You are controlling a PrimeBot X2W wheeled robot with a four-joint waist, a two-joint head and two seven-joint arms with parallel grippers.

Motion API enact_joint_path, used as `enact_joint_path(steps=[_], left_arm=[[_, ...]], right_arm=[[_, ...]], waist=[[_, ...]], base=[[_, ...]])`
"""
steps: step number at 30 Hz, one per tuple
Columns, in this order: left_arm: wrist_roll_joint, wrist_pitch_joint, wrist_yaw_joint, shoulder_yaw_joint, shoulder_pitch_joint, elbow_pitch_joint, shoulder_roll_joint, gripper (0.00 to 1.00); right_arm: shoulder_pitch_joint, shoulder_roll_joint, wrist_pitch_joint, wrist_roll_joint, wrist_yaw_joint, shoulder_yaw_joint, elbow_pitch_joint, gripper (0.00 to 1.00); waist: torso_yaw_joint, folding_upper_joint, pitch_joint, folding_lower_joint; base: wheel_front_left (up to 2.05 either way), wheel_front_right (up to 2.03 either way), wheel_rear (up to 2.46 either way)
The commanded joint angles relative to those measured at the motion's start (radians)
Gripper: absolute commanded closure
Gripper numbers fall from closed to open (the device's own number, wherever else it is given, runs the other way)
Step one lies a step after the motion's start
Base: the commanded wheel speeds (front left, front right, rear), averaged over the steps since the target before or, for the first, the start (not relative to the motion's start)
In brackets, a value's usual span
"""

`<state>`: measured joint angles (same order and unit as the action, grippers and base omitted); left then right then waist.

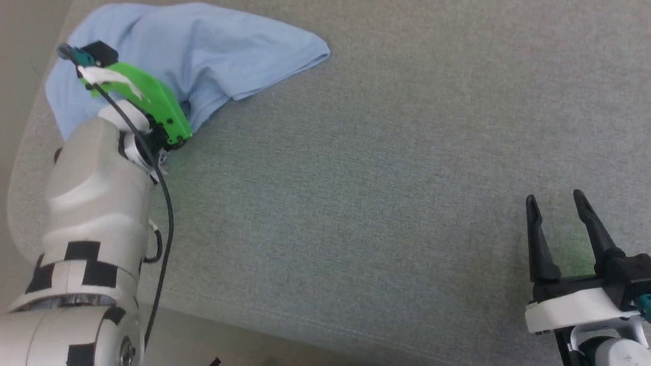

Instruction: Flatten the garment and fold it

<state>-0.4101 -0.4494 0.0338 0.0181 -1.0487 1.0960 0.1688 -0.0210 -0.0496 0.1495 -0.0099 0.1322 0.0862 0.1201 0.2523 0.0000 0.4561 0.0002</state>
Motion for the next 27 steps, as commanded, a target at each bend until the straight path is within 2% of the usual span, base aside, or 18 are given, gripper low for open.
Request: enact_joint_path(steps=[1,4,5,6,12,19,27], left_arm=[[-0.006,-0.031,0.006,-0.004,0.003,0.034,-0.026,0.00],[-0.029,-0.070,0.010,0.003,0.004,0.065,-0.052,0.00],[-0.036,-0.064,0.011,0.008,0.002,0.065,-0.055,0.71],[-0.042,-0.047,0.008,0.013,0.000,0.060,-0.058,1.00],[-0.084,0.069,-0.026,0.051,-0.021,0.022,-0.047,1.00],[-0.077,0.265,-0.079,0.059,-0.089,-0.070,0.022,1.00],[-0.031,0.362,-0.125,0.011,-0.227,-0.190,0.099,1.00]], right_arm=[[0.018,-0.001,-0.002,-0.006,-0.002,-0.003,0.007,0.00],[0.025,-0.001,-0.004,-0.006,-0.002,-0.009,0.005,0.00],[0.027,-0.001,-0.004,-0.006,-0.002,-0.011,0.005,0.00],[0.028,-0.001,-0.004,-0.006,-0.002,-0.011,0.003,0.00],[0.024,-0.001,0.001,-0.001,-0.002,-0.016,-0.023,0.00],[0.033,-0.001,0.034,0.041,-0.002,-0.039,-0.092,0.00],[0.022,-0.001,0.082,0.111,-0.002,-0.071,-0.197,0.00]], waist=[[-0.019,0.0000,0.040,-0.0002],[-0.010,0.0000,0.039,-0.0002],[-0.007,0.0000,0.038,-0.0002],[-0.003,0.0000,0.035,-0.0002],[0.013,0.0000,-0.012,-0.0002],[0.019,0.0000,-0.118,-0.0002],[0.011,0.0000,-0.245,-0.0002]], base=[[0.00,0.00,0.00],[0.00,0.00,0.00],[0.00,0.00,0.00],[0.00,0.00,0.00],[0.00,0.00,0.00],[0.00,0.00,0.00],[0.00,0.00,0.00]])
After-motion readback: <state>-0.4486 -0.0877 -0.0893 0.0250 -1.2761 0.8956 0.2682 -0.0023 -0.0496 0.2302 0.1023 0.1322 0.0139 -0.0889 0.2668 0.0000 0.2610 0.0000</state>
